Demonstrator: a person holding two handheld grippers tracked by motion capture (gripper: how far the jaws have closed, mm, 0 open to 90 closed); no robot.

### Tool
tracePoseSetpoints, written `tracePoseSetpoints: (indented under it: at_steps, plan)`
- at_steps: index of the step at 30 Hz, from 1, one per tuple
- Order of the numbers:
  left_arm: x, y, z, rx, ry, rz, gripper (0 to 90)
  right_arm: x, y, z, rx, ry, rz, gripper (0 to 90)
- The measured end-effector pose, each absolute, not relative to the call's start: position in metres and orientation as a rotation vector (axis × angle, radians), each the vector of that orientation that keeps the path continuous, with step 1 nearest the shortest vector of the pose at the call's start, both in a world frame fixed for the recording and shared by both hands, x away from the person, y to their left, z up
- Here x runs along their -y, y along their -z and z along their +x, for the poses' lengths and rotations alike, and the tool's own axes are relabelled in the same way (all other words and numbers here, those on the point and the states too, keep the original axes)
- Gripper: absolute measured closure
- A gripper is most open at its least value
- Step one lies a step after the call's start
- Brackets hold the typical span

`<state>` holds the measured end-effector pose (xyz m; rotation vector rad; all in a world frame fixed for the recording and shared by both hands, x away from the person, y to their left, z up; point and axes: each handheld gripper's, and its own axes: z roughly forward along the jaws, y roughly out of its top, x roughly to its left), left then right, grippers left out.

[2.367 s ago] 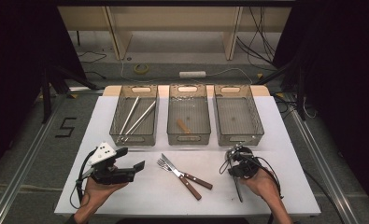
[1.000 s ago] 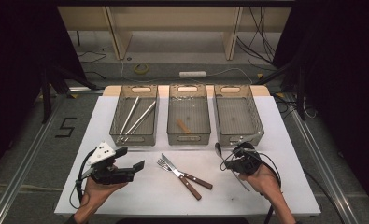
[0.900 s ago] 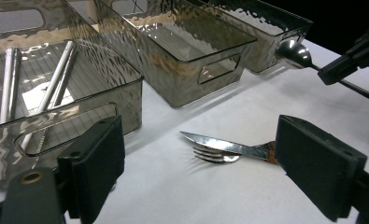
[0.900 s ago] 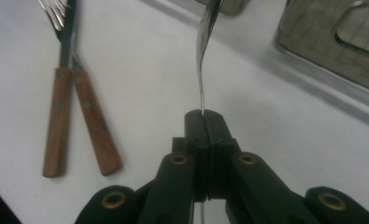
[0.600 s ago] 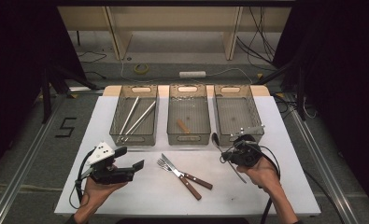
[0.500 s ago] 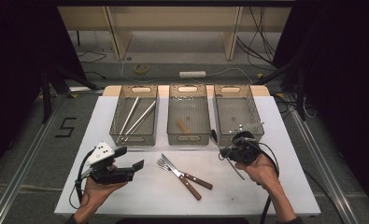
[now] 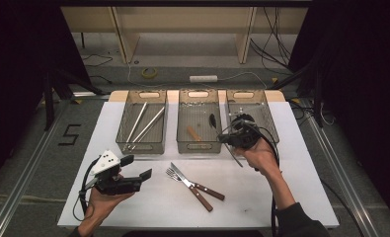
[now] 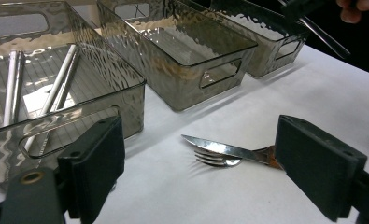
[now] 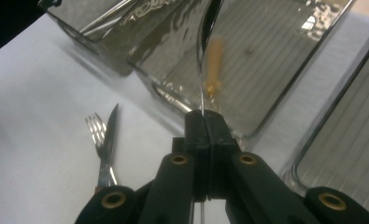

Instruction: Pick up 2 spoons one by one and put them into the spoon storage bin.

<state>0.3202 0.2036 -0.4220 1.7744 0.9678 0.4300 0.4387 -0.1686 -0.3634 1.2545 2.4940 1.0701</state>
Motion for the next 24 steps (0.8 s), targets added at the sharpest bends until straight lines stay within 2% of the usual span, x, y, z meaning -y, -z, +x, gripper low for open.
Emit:
tracePoseSetpoints:
  at_steps: [24]
  plan:
    - [-0.204,0.421,0.32,-0.965,-0.428,1.764,16.1,0.122,0.353,0.507,-2.46,-1.013,1.311,90.0]
